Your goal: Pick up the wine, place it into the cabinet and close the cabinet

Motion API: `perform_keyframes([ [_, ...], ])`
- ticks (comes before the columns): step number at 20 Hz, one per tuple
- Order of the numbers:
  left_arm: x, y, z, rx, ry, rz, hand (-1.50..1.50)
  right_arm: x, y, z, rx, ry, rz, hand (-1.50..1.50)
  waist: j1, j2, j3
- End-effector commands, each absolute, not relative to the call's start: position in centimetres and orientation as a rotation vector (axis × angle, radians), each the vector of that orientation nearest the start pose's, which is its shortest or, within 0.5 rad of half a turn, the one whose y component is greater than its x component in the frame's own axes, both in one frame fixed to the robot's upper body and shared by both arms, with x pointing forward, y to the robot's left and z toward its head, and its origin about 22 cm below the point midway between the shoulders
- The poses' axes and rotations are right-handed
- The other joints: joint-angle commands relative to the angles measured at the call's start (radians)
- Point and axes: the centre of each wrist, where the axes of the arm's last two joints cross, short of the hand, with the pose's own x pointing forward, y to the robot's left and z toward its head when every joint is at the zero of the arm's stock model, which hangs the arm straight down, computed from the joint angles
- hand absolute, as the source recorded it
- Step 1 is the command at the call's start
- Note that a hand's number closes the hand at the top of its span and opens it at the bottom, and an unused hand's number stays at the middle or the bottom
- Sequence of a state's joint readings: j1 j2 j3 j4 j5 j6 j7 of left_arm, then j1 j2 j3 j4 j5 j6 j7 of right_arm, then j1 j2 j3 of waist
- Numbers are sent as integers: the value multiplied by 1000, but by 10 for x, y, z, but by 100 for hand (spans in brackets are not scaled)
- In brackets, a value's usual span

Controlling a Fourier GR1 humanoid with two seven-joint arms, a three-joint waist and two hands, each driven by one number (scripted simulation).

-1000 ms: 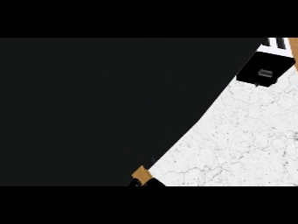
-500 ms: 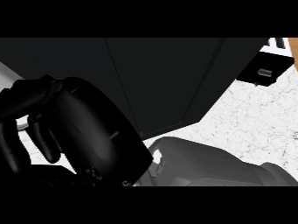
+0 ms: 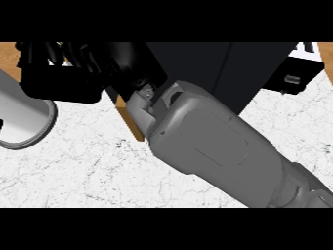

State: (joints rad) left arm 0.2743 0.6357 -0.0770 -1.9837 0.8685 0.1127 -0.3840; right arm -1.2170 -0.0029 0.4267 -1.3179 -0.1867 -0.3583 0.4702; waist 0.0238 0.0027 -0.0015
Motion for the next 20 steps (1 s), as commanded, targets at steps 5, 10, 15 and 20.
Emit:
perform_keyframes([
  [5,172,310,108,-251,-1952,207,-150,370,-6,253,248,-1850,546,150,1,1,2],
  [10,184,319,99,-265,-1933,172,-150,388,-15,247,207,-1852,548,150,4,7,1],
  [15,185,305,101,-262,-1953,188,-150,397,-39,223,105,-1871,584,150,-6,10,1],
  [20,185,308,104,-274,-1953,185,-150,406,-49,235,89,-1881,577,150,11,11,1],
])
